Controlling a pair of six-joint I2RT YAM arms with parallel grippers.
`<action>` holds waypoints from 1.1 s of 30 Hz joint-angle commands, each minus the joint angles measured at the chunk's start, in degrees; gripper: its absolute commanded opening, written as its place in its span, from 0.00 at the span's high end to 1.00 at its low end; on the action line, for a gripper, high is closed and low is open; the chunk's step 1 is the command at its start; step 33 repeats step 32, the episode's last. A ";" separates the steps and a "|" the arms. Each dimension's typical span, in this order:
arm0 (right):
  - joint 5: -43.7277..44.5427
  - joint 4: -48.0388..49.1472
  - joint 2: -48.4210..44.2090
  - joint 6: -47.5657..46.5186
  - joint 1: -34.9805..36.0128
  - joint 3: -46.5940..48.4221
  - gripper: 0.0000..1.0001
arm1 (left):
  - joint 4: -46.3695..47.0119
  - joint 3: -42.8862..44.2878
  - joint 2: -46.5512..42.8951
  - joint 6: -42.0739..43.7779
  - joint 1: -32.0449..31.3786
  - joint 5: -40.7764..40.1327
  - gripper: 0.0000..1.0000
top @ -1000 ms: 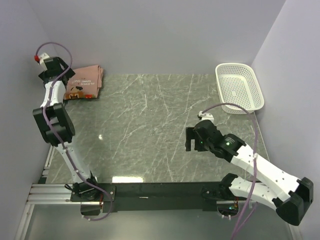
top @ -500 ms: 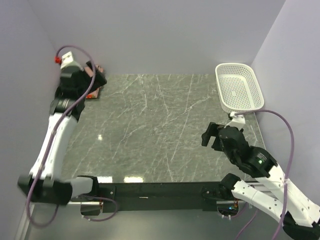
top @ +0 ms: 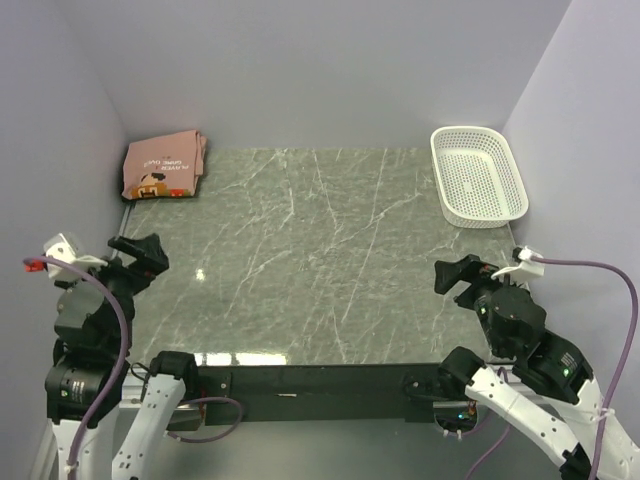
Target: Fold and stack the t-shirts
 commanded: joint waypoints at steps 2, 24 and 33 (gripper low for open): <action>4.12 6.62 -3.40 -3.26 -0.23 -2.32 0.00 | -4.62 -3.75 -2.80 -4.10 -1.07 -7.94 0.01; 3.59 11.55 -7.53 -7.84 -0.31 -6.28 0.00 | 10.15 -25.99 -22.24 -6.03 -2.57 -11.63 0.01; 2.19 13.74 -7.54 -8.28 -0.31 -7.69 0.00 | 10.33 -26.34 -21.10 -6.47 -2.57 -11.20 0.00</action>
